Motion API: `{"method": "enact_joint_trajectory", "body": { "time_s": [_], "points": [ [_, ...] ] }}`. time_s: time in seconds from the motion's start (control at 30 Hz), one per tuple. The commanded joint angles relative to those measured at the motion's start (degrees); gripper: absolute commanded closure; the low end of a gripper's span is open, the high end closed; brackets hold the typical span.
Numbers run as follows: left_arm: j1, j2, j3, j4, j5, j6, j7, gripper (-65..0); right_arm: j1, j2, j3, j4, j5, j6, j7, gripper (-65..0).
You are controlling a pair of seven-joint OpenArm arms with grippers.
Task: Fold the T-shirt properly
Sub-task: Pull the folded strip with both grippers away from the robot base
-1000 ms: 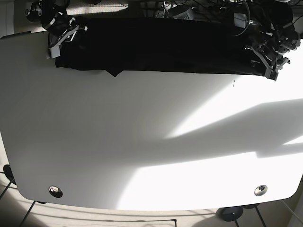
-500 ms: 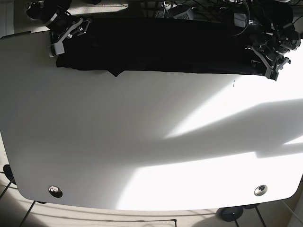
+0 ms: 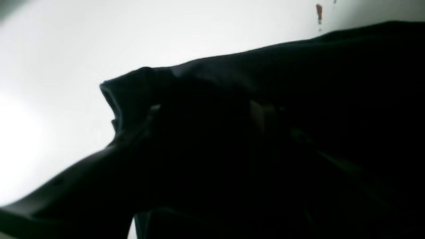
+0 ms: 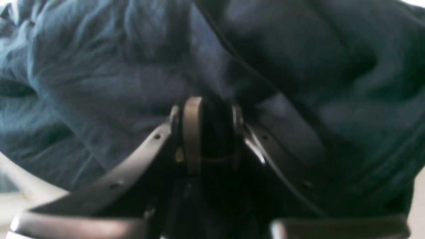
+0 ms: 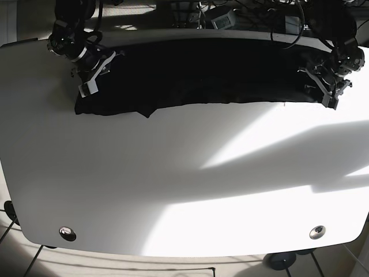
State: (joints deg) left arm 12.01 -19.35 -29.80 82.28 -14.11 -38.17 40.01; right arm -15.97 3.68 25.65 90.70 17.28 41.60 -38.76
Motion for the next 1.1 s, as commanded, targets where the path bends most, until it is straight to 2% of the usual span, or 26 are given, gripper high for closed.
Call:
{"method": "enact_joint_trajectory", "body": {
  "time_s": [0.03, 0.1, 0.2, 0.33, 0.43, 0.53, 0.63, 0.77, 1.1],
  "points": [
    [-3.7, -0.3, 0.6, -2.3, 0.6, -0.1, 1.3, -30.6, 4.5, 0.5, 0.2, -5.0, -7.6, -1.60, -1.7, -11.4],
    [-9.0, -0.5, 2.3, -6.7, 0.6, 0.0, 1.3, -30.6, 9.1, 2.1, 0.2, -9.2, -8.4, -1.60, 0.0, -11.4],
    [-13.9, -0.7, 3.1, -11.5, 0.6, 0.0, 1.3, -30.6, 13.2, 2.4, 0.2, -11.8, -8.4, -1.60, 0.1, -11.3],
    [-14.4, -0.6, 1.1, -5.0, -1.2, -1.8, 1.7, -31.0, 13.6, 2.4, 0.1, -10.3, -8.4, -1.60, -0.1, -11.1],
    [-11.3, -0.4, -7.7, 2.0, -7.1, -1.8, 3.6, -33.5, 13.2, 2.2, 0.2, -7.0, -8.4, -1.60, -1.9, -11.1],
    [-10.7, -0.7, -15.1, 2.1, -14.8, -1.8, 7.0, -44.3, 13.2, 2.1, 0.4, -6.8, -8.4, -1.60, -2.4, -10.9],
    [-10.7, -0.8, -17.6, -2.2, -18.5, -1.8, 9.2, -45.8, 13.2, 2.0, 0.4, -6.7, -8.4, -1.60, -2.4, -10.9],
    [-11.2, -2.4, -17.4, -10.3, -22.8, -1.8, 9.4, -45.8, 13.2, 1.3, 0.4, -6.8, -8.4, -1.60, -2.3, -10.9],
    [-12.4, -1.1, -8.7, -19.2, -22.9, -1.8, 9.4, -45.0, 13.2, 1.1, 0.4, -6.8, -8.4, -1.60, -2.3, -10.9]
  ]
}}
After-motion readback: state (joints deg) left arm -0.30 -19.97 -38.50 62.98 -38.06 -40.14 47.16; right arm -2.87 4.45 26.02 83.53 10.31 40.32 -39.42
